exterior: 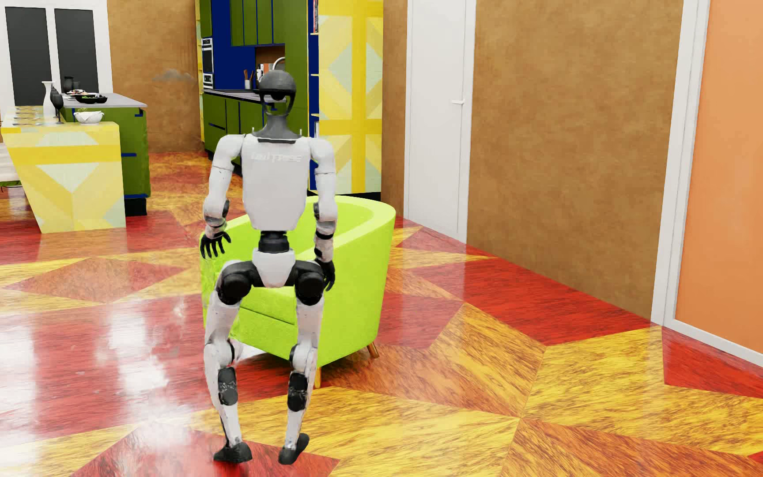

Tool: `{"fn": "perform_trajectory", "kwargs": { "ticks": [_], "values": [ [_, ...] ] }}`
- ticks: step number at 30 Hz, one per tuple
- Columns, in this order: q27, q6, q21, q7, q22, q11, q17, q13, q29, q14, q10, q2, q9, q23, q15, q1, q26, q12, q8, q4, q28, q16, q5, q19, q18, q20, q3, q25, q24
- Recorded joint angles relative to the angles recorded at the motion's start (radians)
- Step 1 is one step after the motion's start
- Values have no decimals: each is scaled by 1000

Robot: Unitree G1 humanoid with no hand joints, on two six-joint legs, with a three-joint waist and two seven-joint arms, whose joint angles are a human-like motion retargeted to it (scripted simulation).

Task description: Walk towards the armchair

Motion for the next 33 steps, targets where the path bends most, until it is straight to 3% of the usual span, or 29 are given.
{"fn": "perform_trajectory", "kwargs": {
  "ticks": [2,5,8,9,11,14,16,18,19,20,21,23,24,25,26,29,31,32,33],
  "values": [
    [16,10,23,-73,153,-21,-18,-19,19,0,20,26,-1,43,13,-54,20,8,56,31,-10,-7,24,24,-58,10,7,-8,-67],
    [22,22,-19,-225,347,-77,-15,-31,-5,11,-231,62,-6,72,10,-63,81,39,141,31,-22,-4,50,62,-81,-1,15,6,-148],
    [2,44,-88,-586,497,-104,-15,-29,-36,139,-527,58,-15,88,16,-3,144,98,261,-90,-17,-42,65,120,-165,-3,28,27,-238],
    [4,54,-108,-575,529,-98,-19,-36,-40,118,-538,42,-16,94,16,9,152,126,301,-80,-29,-54,67,142,-193,-17,24,26,-255],
    [18,74,-163,-436,566,-90,-23,-53,-65,43,-557,1,-15,95,20,33,149,162,381,-58,-84,-80,59,189,-158,-72,17,37,-262],
    [17,77,-264,-321,594,-105,-8,-42,-112,3,-592,-45,-9,65,42,54,128,131,483,-94,-143,-71,16,251,-106,-172,11,79,-240],
    [5,62,-294,-262,595,-104,5,-19,-103,-9,-592,-84,-2,47,49,51,133,66,539,-139,-114,-39,-27,265,-75,-221,8,80,-218],
    [-10,42,-285,-219,553,-64,12,4,-63,-20,-581,-133,9,36,62,40,139,4,577,-177,-52,6,-56,231,-48,-207,7,35,-219],
    [-10,30,-274,-204,522,-17,16,11,-38,-24,-572,-163,14,38,66,34,148,-24,534,-191,0,15,-77,178,-38,-168,6,12,-238],
    [-8,17,-274,-194,488,37,25,16,-15,-26,-565,-187,18,44,76,28,153,-48,388,-200,58,20,-123,117,-29,-111,6,-3,-274],
    [11,7,-280,-193,456,110,42,14,-6,-33,-550,-203,19,43,31,20,150,-71,306,-208,109,21,-135,101,-22,-54,0,-5,-315],
    [13,-8,-299,-197,388,234,59,30,-16,-38,-540,-218,17,43,4,17,119,-104,292,-219,165,36,-49,261,-9,17,-11,0,-373],
    [16,-13,-295,-196,344,228,62,33,-11,-36,-550,-202,13,47,26,22,97,-110,259,-221,176,48,-12,196,-3,34,-11,-7,-383],
    [22,-18,-289,-195,303,164,62,34,3,-31,-559,-160,7,53,11,26,78,-111,155,-224,183,54,-36,130,2,49,-6,-15,-385],
    [29,-23,-282,-198,268,78,59,32,16,-30,-559,-110,1,61,-11,24,64,-110,94,-229,192,52,-44,99,6,65,-4,-21,-385],
    [35,-23,-205,-227,216,-96,34,13,32,-49,-419,-17,1,91,-14,-46,47,-95,81,-219,183,43,-12,117,-3,73,2,-60,-339],
    [19,-15,-140,-275,236,-120,0,-1,38,-54,-237,2,8,89,-4,-139,51,-87,66,-194,115,54,-4,133,-125,30,7,-76,-242],
    [17,-10,-119,-287,261,-127,-17,-11,32,-50,-170,8,10,84,1,-173,59,-77,69,-166,79,52,0,139,-144,18,8,-72,-206],
    [19,-7,-111,-251,293,-138,-30,-22,23,-52,-142,12,9,77,9,-187,73,-63,80,-100,47,41,4,145,-94,16,8,-61,-189]
  ]
}}
